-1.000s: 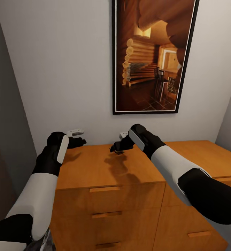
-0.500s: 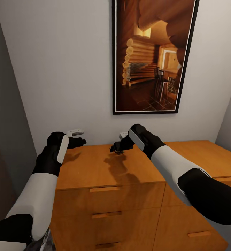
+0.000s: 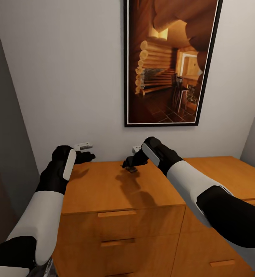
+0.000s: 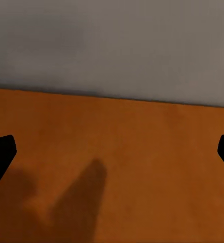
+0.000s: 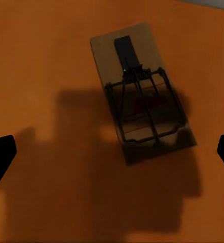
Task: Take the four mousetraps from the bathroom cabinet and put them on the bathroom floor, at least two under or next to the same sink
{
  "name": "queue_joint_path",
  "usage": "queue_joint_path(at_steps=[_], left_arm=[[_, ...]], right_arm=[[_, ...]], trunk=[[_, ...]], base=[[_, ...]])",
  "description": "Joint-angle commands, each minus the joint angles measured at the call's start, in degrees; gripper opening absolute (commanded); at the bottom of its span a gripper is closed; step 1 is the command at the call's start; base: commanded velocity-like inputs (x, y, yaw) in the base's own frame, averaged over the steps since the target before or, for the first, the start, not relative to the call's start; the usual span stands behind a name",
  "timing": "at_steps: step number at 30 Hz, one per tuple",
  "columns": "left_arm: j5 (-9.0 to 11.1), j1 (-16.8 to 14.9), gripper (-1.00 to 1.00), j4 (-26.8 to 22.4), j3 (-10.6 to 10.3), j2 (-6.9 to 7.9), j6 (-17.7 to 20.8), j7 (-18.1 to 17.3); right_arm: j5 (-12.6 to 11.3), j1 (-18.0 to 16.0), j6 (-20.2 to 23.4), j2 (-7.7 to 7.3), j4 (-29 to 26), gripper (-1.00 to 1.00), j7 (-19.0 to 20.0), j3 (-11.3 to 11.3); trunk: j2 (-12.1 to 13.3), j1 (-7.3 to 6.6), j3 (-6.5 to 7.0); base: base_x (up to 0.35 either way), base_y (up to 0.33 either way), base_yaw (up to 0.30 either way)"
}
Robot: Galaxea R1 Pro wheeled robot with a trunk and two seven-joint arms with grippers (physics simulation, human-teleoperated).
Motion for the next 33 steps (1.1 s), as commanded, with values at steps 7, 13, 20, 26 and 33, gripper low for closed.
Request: queue_joint_path(at_steps=[7,13,20,26,33], left_arm=[[0.6,0.0,1.00,0.0,0.2,-0.05,0.2,0.5],[0.7,0.0,1.00,0.0,0.2,-0.05,0.2,0.5],[0.7,0.0,1.00,0.1,0.2,-0.05,0.2,0.5],[0.7,0.0,1.00,0.1,0.2,-0.05,0.2,0.5],[0.7,0.0,1.00,0.1,0.2,-0.05,0.2,0.5]], right_arm=[[1.4,-0.1,0.2,0.00,0.0,1.00,-0.2,0.2],[2.4,-0.1,0.2,0.04,0.0,1.00,-0.4,0.1],[3.0,-0.1,0.2,0.05,0.0,1.00,-0.5,0.1],[3.1,-0.1,0.2,0.06,0.0,1.00,-0.5,0.1],[3.1,-0.1,0.2,0.06,0.0,1.00,-0.5,0.1]], trunk=[[0.0,0.00,-0.07],[0.0,0.00,-0.07],[0.0,0.00,-0.07],[0.0,0.00,-0.07],[0.0,0.00,-0.07]], base=[[0.018,0.000,0.000],[0.026,0.000,0.000],[0.191,0.000,0.000],[0.123,0.000,0.000],[0.037,0.000,0.000]])
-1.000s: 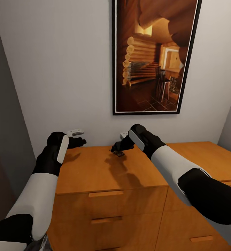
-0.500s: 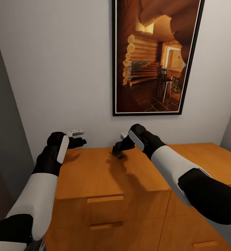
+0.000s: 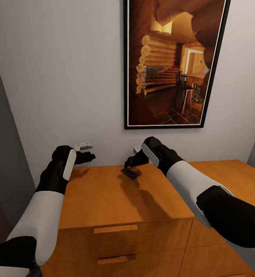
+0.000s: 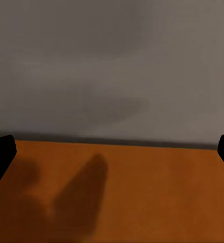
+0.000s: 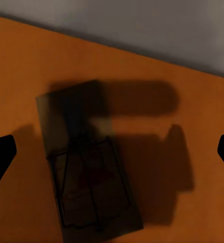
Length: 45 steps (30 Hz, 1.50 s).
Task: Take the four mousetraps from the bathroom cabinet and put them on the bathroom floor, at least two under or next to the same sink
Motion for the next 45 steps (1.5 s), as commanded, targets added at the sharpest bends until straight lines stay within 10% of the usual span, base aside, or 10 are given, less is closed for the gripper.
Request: queue_joint_path(at_steps=[1,45], left_arm=[[0.6,0.0,1.00,0.0,0.1,-0.05,0.2,0.5],[0.6,-0.1,1.00,0.0,0.1,-0.05,0.1,0.5]], right_arm=[[0.3,-0.1,0.2,-0.03,0.0,1.00,0.3,0.2],[-0.6,-0.1,0.2,0.65,0.8,1.00,0.4,-0.3]], trunk=[[0.0,0.00,-0.07],[0.0,0.00,-0.07]], base=[[0.014,0.000,0.000],[0.001,0.000,0.000]])
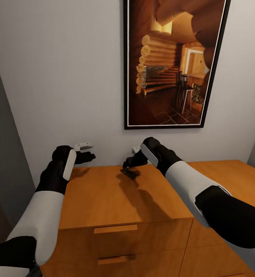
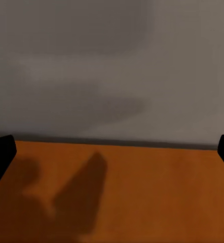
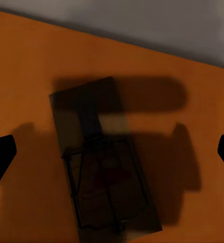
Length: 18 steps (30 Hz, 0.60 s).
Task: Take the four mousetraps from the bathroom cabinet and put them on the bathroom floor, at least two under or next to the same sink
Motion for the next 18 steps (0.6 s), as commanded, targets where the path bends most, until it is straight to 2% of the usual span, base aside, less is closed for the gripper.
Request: queue_joint_path(at_steps=[1,18], left_arm=[[0.6,0.0,1.00,0.0,0.1,-0.05,0.2,0.5],[0.6,0.0,1.00,0.0,0.2,-0.05,0.2,0.5]], right_arm=[[0.3,-0.1,0.1,-0.03,0.0,1.00,0.3,0.2],[0.3,-0.1,0.1,0.22,1.2,1.00,0.2,0.3]], trunk=[[0.0,0.00,-0.07],[0.0,0.00,-0.07]], base=[[0.000,0.000,0.000],[0.000,0.000,0.000]])
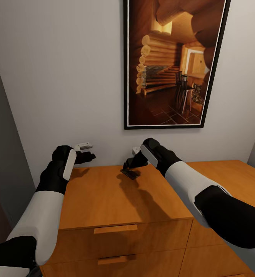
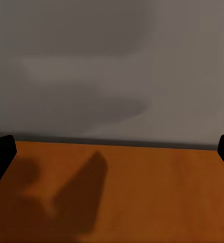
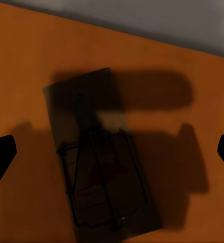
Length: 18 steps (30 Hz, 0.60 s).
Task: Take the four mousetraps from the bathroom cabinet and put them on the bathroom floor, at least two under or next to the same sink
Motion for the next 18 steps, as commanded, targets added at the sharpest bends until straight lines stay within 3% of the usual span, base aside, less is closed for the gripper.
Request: queue_joint_path(at_steps=[1,18], left_arm=[[0.6,0.0,1.00,0.0,0.1,-0.07,0.2,0.5],[0.6,-0.1,1.00,0.0,0.1,-0.19,0.1,0.4]], right_arm=[[0.3,-0.1,0.1,-0.03,0.1,1.00,0.3,0.3],[0.5,-0.1,-0.6,0.24,0.5,1.00,0.1,0.3]], trunk=[[0.0,0.00,-0.07],[0.0,0.00,-0.07]], base=[[0.000,0.000,0.000],[0.000,0.000,0.000]])
